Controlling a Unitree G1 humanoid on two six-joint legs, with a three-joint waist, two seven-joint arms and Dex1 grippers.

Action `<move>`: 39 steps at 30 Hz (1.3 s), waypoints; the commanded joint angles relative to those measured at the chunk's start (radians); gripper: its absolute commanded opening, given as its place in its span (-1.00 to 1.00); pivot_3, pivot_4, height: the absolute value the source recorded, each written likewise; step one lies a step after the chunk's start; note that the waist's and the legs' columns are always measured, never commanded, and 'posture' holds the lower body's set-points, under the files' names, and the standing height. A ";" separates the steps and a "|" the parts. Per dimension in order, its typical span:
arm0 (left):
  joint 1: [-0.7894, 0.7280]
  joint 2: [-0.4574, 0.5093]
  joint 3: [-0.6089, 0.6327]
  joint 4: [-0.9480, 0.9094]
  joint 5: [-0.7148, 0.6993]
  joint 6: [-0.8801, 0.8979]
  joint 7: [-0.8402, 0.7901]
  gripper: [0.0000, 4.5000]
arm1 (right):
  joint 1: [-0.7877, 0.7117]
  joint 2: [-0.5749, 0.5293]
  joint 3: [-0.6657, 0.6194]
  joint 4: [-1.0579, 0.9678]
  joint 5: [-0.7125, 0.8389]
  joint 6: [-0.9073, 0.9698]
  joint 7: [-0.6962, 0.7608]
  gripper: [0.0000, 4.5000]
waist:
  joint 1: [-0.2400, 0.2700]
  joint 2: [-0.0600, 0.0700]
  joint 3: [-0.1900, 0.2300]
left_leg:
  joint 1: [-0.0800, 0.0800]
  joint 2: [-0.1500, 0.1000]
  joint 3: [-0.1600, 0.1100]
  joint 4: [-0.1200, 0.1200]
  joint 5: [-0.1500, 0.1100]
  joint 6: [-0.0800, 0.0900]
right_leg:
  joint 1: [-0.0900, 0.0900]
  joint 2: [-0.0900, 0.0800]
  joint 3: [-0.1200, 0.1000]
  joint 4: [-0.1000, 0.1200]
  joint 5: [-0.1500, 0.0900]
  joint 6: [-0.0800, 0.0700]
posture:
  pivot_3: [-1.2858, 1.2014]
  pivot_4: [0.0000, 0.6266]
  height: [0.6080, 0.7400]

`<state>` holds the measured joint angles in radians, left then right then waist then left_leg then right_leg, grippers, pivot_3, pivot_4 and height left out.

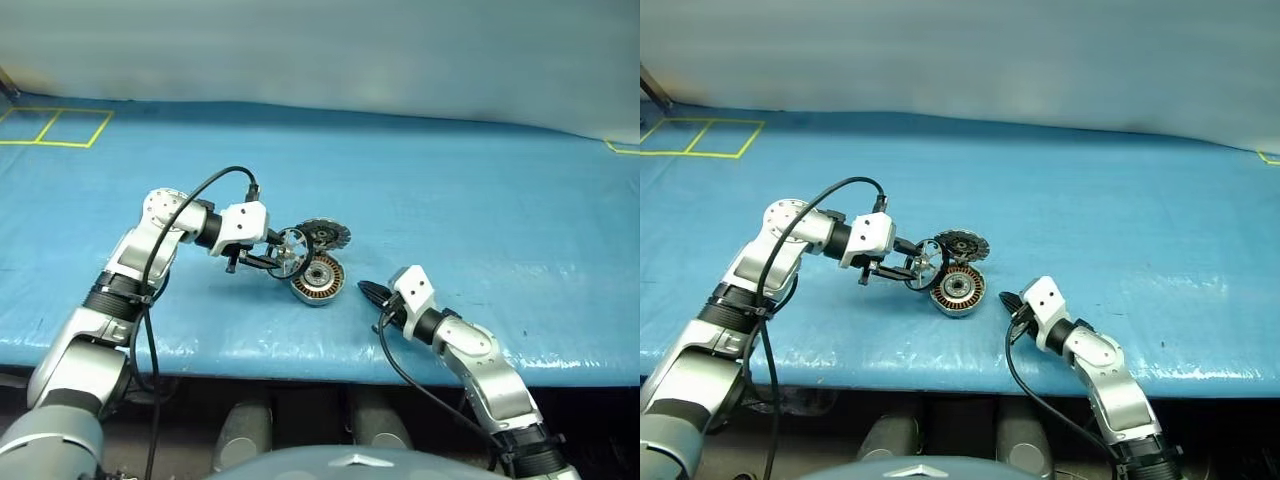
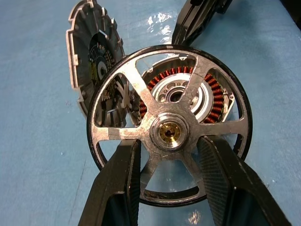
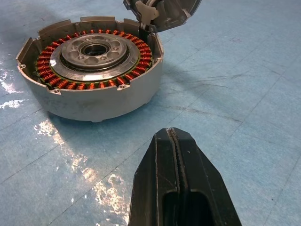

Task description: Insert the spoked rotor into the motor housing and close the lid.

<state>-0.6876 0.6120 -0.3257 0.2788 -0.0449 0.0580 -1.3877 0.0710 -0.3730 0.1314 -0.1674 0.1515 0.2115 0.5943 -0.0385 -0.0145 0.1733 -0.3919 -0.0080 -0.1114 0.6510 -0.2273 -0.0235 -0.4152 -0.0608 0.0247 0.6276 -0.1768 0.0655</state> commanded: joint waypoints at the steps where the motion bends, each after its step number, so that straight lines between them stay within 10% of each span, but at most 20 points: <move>1: -0.033 -0.016 -0.006 0.027 0.006 -0.020 -0.006 -0.24 | 0.014 0.000 -0.015 -0.047 0.032 -0.037 0.020 -1.00 | 0.001 0.000 0.000 | 0.000 0.000 0.000 0.000 0.000 0.000 | 0.000 0.000 0.000 0.000 0.000 0.000 | 0.03 -0.52 1.00; 39: -0.148 -0.149 -0.090 0.230 0.074 -0.106 -0.076 -0.12 | 0.080 0.009 0.001 -0.078 0.007 -0.050 -0.037 -1.00 | 0.011 0.000 0.000 | 0.000 0.000 0.000 0.000 0.000 0.000 | 0.000 0.000 0.000 -0.001 0.000 0.000 | 0.03 -0.52 1.00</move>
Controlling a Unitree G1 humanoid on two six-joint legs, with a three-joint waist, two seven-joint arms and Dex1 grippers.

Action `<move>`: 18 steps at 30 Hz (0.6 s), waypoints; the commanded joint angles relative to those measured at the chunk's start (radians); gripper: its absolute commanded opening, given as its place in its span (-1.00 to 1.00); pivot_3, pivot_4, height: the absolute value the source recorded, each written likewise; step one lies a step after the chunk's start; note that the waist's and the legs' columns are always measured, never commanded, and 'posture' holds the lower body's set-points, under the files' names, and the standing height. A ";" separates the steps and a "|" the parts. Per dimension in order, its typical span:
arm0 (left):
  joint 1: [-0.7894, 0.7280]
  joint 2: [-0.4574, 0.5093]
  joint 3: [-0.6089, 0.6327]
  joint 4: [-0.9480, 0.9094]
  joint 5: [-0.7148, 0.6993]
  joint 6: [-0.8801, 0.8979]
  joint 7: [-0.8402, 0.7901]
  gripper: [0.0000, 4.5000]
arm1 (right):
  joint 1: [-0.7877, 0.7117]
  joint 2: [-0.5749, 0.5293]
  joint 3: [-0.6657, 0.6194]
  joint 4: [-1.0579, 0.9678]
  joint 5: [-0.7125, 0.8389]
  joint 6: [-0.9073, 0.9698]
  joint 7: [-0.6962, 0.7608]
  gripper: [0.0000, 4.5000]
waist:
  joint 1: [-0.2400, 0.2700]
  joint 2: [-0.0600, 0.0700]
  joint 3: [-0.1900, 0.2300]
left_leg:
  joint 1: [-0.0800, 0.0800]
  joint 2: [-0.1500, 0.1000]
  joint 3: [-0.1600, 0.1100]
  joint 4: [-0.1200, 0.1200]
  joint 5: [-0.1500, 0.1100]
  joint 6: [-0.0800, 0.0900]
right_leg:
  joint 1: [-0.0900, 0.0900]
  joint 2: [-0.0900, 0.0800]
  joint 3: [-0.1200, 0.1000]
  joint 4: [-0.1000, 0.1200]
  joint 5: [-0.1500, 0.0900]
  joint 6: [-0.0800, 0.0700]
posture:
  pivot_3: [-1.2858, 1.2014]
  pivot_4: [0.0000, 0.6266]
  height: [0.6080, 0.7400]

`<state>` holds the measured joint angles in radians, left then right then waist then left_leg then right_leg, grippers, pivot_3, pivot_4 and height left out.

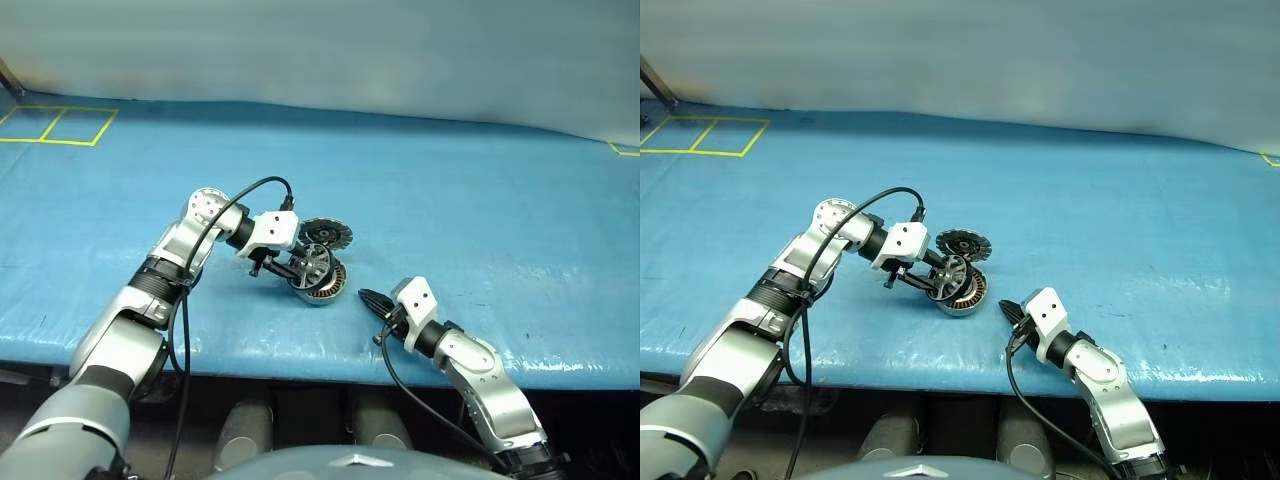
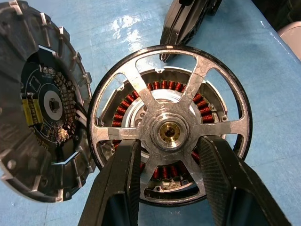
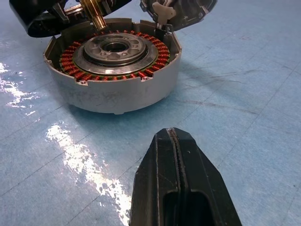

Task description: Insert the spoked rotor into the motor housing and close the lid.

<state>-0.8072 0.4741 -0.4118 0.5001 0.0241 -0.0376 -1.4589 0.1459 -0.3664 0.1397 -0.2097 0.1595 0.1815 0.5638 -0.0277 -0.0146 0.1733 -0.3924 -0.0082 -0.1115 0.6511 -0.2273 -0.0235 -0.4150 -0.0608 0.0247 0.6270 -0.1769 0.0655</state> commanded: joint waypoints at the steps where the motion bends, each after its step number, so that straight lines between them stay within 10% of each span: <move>1: -0.030 -0.013 -0.004 0.012 0.007 -0.010 -0.009 0.02 | 0.005 0.003 -0.007 -0.037 -0.001 -0.018 -0.008 -1.00 | 0.001 0.000 0.000 | 0.000 0.000 0.000 0.000 0.000 0.000 | 0.000 0.000 0.000 0.000 0.000 0.000 | 0.03 -0.52 1.00; 7: -0.032 -0.025 0.003 0.017 0.013 -0.009 0.010 0.81 | 0.011 0.002 -0.007 -0.041 -0.001 -0.015 -0.013 -1.00 | 0.002 0.000 0.000 | 0.000 0.000 0.000 0.000 0.000 0.000 | 0.000 0.000 0.000 0.000 0.000 0.000 | 0.03 -0.52 1.00; 18: -0.024 -0.026 0.026 0.004 -0.010 -0.010 0.026 0.81 | 0.005 -0.001 -0.002 -0.033 -0.007 -0.015 -0.009 -1.00 | 0.001 0.000 0.000 | 0.000 0.000 0.000 0.000 0.000 0.000 | 0.000 0.000 0.000 0.000 0.000 0.000 | 0.03 -0.52 1.00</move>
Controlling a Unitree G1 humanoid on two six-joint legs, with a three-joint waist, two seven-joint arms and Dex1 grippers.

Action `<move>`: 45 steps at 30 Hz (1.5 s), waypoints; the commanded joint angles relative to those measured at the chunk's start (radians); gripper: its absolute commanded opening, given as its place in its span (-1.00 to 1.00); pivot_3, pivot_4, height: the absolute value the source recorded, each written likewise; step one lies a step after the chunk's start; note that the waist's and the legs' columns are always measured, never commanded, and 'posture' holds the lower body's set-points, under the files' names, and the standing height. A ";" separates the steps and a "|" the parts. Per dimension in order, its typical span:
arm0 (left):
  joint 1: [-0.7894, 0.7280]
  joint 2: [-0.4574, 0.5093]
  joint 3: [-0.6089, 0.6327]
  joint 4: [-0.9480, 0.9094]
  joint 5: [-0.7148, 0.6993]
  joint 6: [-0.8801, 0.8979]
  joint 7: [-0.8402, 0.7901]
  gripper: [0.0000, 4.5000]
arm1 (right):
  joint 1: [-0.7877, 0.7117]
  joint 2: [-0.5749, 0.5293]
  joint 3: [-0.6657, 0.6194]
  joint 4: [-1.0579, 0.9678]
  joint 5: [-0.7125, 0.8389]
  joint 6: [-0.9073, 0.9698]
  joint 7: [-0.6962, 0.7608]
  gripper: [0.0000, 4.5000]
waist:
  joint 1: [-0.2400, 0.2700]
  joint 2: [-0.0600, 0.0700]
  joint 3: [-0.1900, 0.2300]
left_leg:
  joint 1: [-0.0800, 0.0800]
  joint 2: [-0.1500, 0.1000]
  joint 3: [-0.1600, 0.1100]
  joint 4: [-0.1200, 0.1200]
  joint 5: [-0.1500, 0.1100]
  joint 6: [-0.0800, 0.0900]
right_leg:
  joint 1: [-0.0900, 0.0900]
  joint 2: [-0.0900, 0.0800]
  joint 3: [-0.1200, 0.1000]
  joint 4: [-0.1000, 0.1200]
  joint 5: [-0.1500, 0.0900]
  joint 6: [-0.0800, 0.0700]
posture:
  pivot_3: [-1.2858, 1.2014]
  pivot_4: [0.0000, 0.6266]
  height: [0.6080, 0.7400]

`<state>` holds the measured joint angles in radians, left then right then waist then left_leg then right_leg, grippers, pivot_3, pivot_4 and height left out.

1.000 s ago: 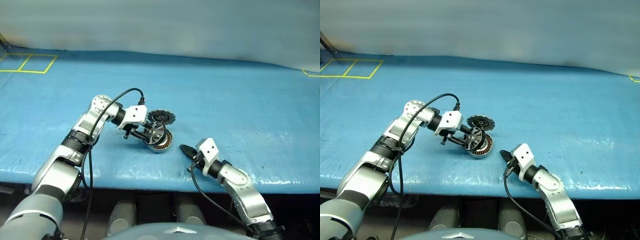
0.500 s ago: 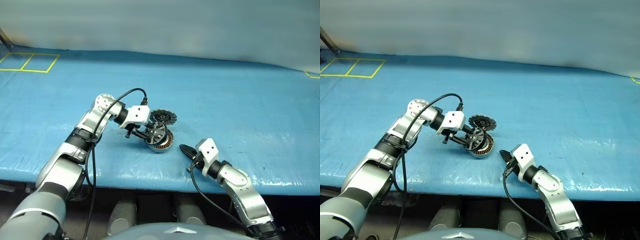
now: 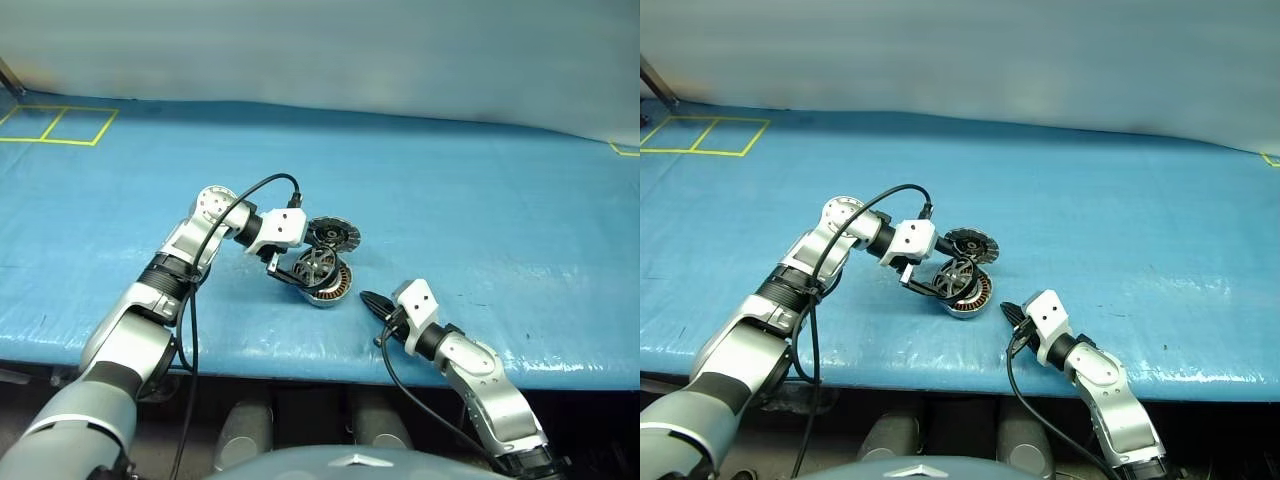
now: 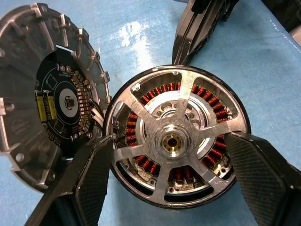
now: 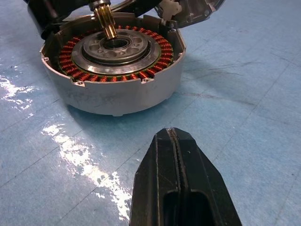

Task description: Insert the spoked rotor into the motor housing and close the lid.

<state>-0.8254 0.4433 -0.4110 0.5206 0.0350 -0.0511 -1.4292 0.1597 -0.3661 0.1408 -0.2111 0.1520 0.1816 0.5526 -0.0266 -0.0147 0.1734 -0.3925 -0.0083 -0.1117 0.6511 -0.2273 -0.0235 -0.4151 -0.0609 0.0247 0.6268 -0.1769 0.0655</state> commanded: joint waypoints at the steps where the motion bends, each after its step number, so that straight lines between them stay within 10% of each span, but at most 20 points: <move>1: -0.006 0.009 0.028 -0.016 -0.022 0.004 -0.004 0.81 | -0.009 -0.002 -0.004 -0.032 0.001 -0.015 0.003 -1.00 | 0.000 0.000 0.000 | 0.000 0.000 0.000 0.000 0.000 0.000 | 0.000 0.000 0.000 0.000 0.000 0.000 | 0.03 -0.52 1.00; 29: 0.279 0.109 0.180 -0.315 -0.168 0.178 0.124 0.81 | -0.080 -0.122 -0.076 -0.323 -0.024 0.204 -0.043 -1.00 | 0.000 0.000 0.000 | 0.000 0.000 0.000 0.000 0.000 0.000 | 0.000 0.000 0.000 0.000 0.000 0.000 | 0.03 -0.52 1.00; 45: 0.418 0.093 0.225 -0.399 -0.200 0.152 0.254 0.81 | -0.443 -0.151 0.238 -0.275 -0.138 0.320 0.071 -1.00 | -0.002 0.000 0.000 | -0.001 0.000 0.000 0.000 0.000 0.000 | -0.001 0.000 -0.001 -0.001 0.000 0.000 | 0.03 -0.52 1.00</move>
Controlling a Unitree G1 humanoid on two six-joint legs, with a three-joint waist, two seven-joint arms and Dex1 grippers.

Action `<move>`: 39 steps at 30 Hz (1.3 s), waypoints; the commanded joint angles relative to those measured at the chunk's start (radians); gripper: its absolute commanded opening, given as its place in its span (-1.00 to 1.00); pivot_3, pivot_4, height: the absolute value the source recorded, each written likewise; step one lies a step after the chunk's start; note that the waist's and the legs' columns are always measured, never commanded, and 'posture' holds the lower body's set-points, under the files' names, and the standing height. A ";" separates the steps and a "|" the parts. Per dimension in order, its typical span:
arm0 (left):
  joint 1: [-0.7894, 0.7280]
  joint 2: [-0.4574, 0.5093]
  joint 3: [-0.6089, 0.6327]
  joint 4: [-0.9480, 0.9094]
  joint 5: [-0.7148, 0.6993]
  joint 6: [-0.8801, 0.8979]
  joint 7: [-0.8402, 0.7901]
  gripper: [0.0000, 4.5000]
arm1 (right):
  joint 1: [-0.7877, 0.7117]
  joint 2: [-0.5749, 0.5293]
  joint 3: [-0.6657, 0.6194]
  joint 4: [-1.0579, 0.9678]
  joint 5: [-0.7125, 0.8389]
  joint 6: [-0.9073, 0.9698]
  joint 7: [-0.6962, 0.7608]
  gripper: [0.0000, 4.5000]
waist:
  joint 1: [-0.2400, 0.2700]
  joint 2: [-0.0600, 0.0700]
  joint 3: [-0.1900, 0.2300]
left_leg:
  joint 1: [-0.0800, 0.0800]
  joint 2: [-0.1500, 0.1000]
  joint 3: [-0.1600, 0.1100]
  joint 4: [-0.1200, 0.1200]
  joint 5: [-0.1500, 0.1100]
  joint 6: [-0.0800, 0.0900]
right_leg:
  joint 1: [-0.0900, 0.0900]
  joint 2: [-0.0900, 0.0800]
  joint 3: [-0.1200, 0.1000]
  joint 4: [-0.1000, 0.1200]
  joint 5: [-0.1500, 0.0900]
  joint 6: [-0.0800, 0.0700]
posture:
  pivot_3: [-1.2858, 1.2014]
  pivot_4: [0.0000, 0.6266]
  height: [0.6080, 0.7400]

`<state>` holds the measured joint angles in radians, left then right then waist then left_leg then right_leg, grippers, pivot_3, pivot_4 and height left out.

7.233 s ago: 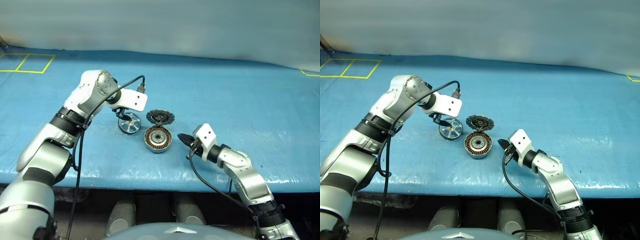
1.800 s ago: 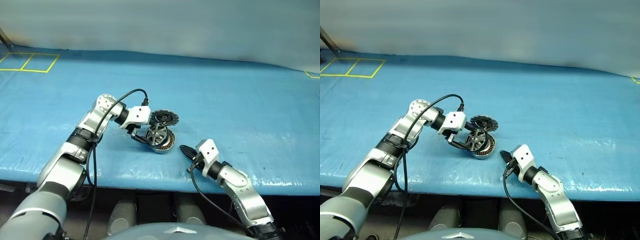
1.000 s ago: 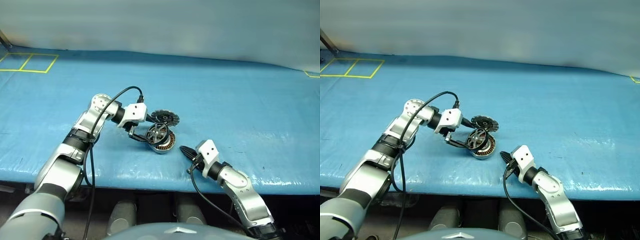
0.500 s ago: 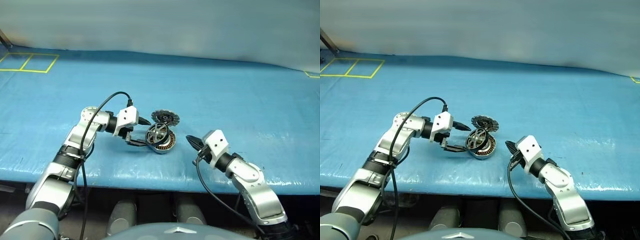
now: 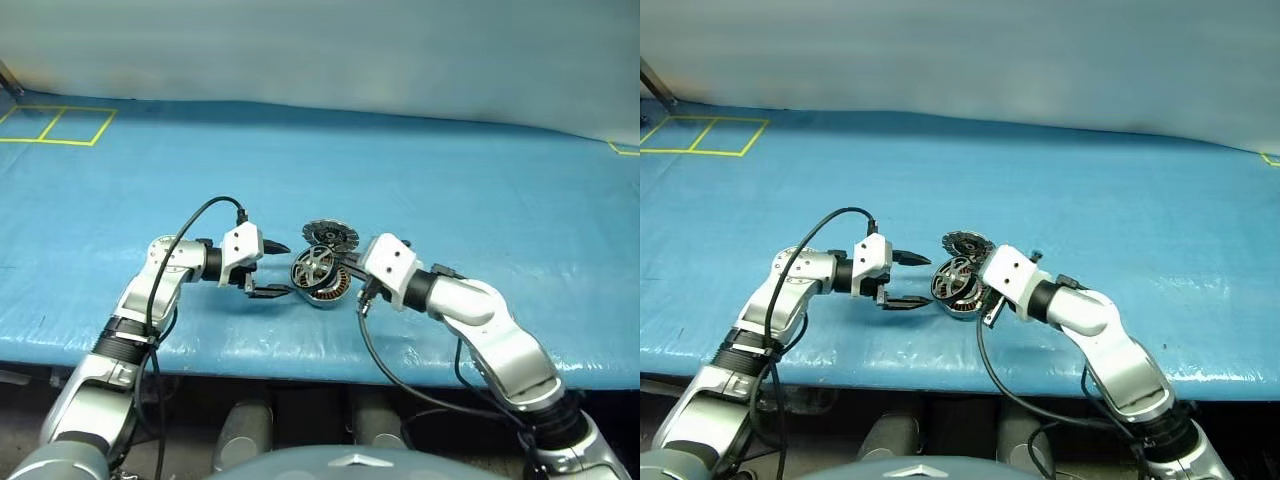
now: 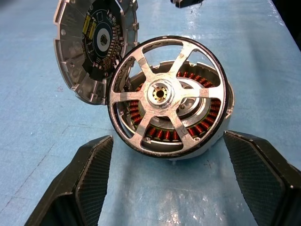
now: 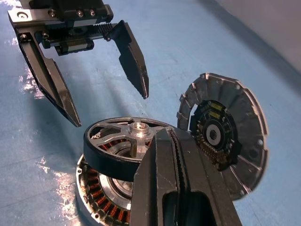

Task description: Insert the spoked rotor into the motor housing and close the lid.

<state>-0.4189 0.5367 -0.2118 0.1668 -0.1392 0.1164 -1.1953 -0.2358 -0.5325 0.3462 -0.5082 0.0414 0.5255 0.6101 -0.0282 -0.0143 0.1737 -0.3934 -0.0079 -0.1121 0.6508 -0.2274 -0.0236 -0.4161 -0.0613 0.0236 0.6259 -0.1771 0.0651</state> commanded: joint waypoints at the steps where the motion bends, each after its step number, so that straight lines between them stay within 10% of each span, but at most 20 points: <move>1: 0.022 -0.003 0.029 -0.053 -0.030 -0.012 0.026 0.81 | -0.070 0.026 0.043 0.037 -0.030 -0.028 0.017 -1.00 | 0.000 0.000 0.000 | 0.000 0.000 0.000 0.000 0.000 0.000 | 0.000 0.000 0.000 0.000 0.000 0.000 | 0.03 -0.52 1.00; 6: 0.062 -0.012 0.030 -0.077 -0.038 -0.016 0.055 0.81 | -0.150 0.050 0.082 0.109 -0.045 -0.047 0.062 -1.00 | -0.002 0.000 0.000 | 0.000 0.000 0.000 -0.001 0.000 0.000 | 0.000 0.000 0.000 0.000 0.000 0.000 | 0.03 -0.52 1.00; 12: 0.080 -0.004 0.044 -0.082 -0.061 -0.003 0.065 0.83 | -0.195 0.062 0.108 0.156 -0.096 -0.053 0.065 -0.34 | -0.002 0.000 0.000 | 0.000 0.000 0.000 -0.001 0.000 0.000 | 0.000 0.000 0.000 0.000 0.000 0.000 | 0.03 -0.52 1.00; 39: 0.102 -0.006 0.070 -0.036 -0.090 -0.041 0.093 0.83 | -0.184 0.126 0.145 0.220 -0.166 -0.005 0.081 -0.34 | -0.008 0.000 0.000 | 0.000 0.000 0.000 -0.001 0.000 0.000 | -0.001 0.000 0.000 0.000 0.000 0.000 | 0.03 -0.52 1.00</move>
<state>-0.3138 0.5265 -0.1657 0.1398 -0.2165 0.0937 -1.1053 -0.4244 -0.4027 0.5028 -0.2738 -0.1162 0.5108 0.6925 -0.0360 -0.0140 0.1737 -0.3932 -0.0079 -0.1126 0.6493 -0.2272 -0.0239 -0.4167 -0.0612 0.0232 0.6259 -0.1772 0.0649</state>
